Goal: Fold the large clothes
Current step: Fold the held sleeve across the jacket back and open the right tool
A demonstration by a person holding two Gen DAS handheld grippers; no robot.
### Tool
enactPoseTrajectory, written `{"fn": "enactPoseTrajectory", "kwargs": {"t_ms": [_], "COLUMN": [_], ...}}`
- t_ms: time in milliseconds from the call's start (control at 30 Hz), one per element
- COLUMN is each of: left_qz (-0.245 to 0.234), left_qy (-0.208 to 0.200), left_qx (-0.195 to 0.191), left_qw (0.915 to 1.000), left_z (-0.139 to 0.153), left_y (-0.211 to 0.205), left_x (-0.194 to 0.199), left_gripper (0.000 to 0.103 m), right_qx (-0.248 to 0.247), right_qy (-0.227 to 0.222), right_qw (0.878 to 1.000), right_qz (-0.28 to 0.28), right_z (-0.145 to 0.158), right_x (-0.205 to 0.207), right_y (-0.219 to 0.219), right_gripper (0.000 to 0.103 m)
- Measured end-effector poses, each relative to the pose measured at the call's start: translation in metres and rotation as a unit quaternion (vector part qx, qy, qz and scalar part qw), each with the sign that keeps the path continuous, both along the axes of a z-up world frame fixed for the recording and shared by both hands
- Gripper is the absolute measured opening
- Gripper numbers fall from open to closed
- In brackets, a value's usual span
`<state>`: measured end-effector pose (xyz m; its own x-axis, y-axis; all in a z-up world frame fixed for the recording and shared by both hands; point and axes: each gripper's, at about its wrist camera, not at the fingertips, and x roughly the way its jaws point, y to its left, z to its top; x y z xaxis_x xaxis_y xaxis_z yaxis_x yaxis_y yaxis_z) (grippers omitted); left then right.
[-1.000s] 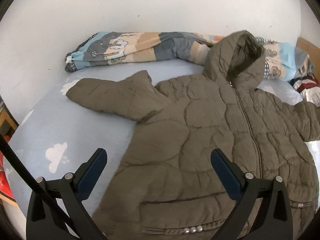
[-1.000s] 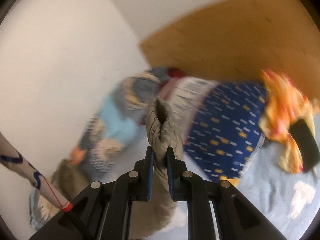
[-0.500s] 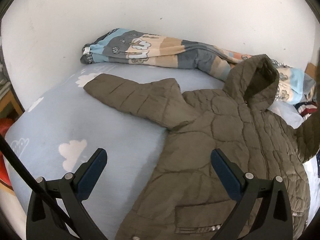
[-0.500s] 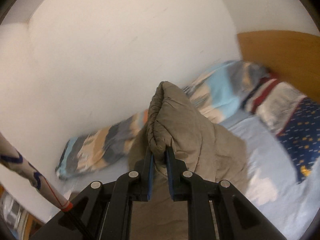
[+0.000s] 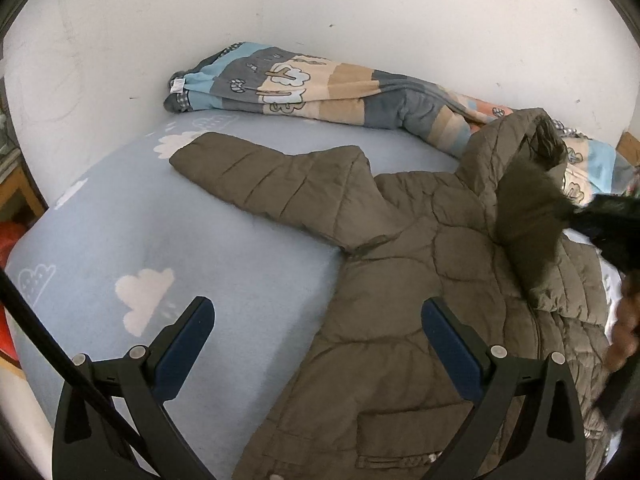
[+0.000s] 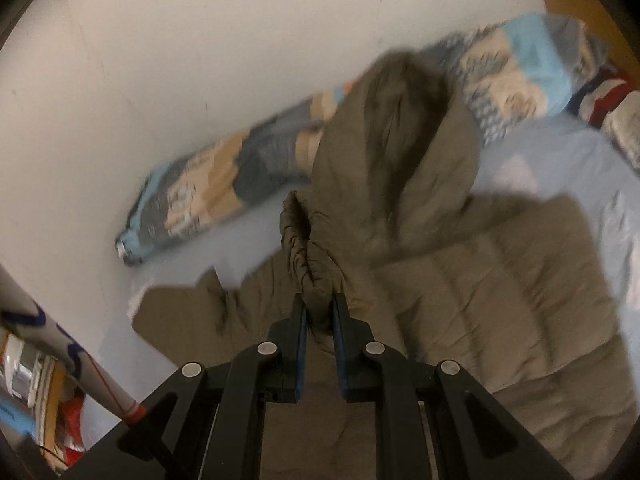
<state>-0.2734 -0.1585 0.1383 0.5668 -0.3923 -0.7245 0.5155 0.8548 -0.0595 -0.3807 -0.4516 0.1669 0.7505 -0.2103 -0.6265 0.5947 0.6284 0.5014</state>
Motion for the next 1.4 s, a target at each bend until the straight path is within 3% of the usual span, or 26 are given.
{"fn": "enactPoseTrajectory", "kwargs": {"t_ms": [67,300,333,400,467,533,633,700,833,933,967,1067,1133,1200,1300,1400], "left_qz": [-0.001,-0.006,-0.007,-0.007,-0.006,-0.007,-0.012,-0.015,-0.017,-0.020,-0.021,-0.025,-0.028,-0.028,-0.027,-0.037], "left_qy": [0.000,0.008,0.007,0.008,0.009,0.012,0.013,0.011,0.011,0.014,0.015,0.016,0.015,0.016,0.019,0.035], "left_qx": [0.001,0.007,0.009,0.008,0.008,0.008,0.012,0.017,0.021,0.026,0.028,0.035,0.038,0.038,0.037,0.047], "left_qw": [1.0000,0.9999,0.9999,0.9999,0.9999,0.9999,0.9998,0.9997,0.9996,0.9994,0.9993,0.9989,0.9988,0.9987,0.9987,0.9976], "left_z": [-0.001,-0.006,-0.006,-0.007,-0.008,-0.009,-0.011,-0.012,-0.015,-0.019,-0.020,-0.023,-0.024,-0.025,-0.027,-0.037], "left_y": [-0.002,-0.012,-0.013,-0.013,-0.014,-0.016,-0.021,-0.024,-0.029,-0.033,-0.034,-0.038,-0.040,-0.041,-0.044,-0.055], "left_x": [0.000,-0.003,-0.004,-0.004,-0.005,-0.005,-0.007,-0.010,-0.012,-0.013,-0.013,-0.014,-0.015,-0.015,-0.014,-0.009], "left_gripper": [0.103,0.103,0.103,0.103,0.103,0.103,0.103,0.103,0.103,0.103,0.103,0.103,0.103,0.103,0.103,0.103], "right_qx": [0.005,0.008,0.016,0.044,0.054,0.042,0.005,-0.018,-0.061,-0.042,-0.028,0.017,0.023,-0.003,-0.049,-0.048], "right_qy": [0.005,0.034,0.036,0.034,0.016,0.002,0.023,0.067,0.176,0.234,0.238,0.230,0.239,0.242,0.204,0.159], "right_qw": [1.000,0.998,0.997,0.994,0.993,0.993,0.998,0.998,0.976,0.960,0.960,0.964,0.961,0.953,0.968,0.984], "right_qz": [0.016,0.060,0.072,0.097,0.107,0.108,0.053,-0.007,-0.117,-0.149,-0.147,-0.132,-0.140,-0.181,-0.136,-0.069], "right_z": [-0.018,-0.036,-0.040,-0.047,-0.046,-0.038,-0.029,-0.032,-0.055,-0.086,-0.096,-0.121,-0.115,-0.095,-0.070,-0.059], "right_x": [0.014,0.044,0.048,0.050,0.039,0.026,-0.009,-0.033,-0.085,-0.105,-0.107,-0.111,-0.112,-0.111,-0.089,-0.060], "right_y": [0.008,0.045,0.046,0.049,0.047,0.043,0.012,-0.017,-0.073,-0.099,-0.104,-0.113,-0.116,-0.108,-0.082,-0.052], "right_gripper": [0.012,0.017,0.021,0.043,0.051,0.052,0.052,0.053,0.053,0.053,0.059,0.062,0.062,0.061,0.061,0.061]}}
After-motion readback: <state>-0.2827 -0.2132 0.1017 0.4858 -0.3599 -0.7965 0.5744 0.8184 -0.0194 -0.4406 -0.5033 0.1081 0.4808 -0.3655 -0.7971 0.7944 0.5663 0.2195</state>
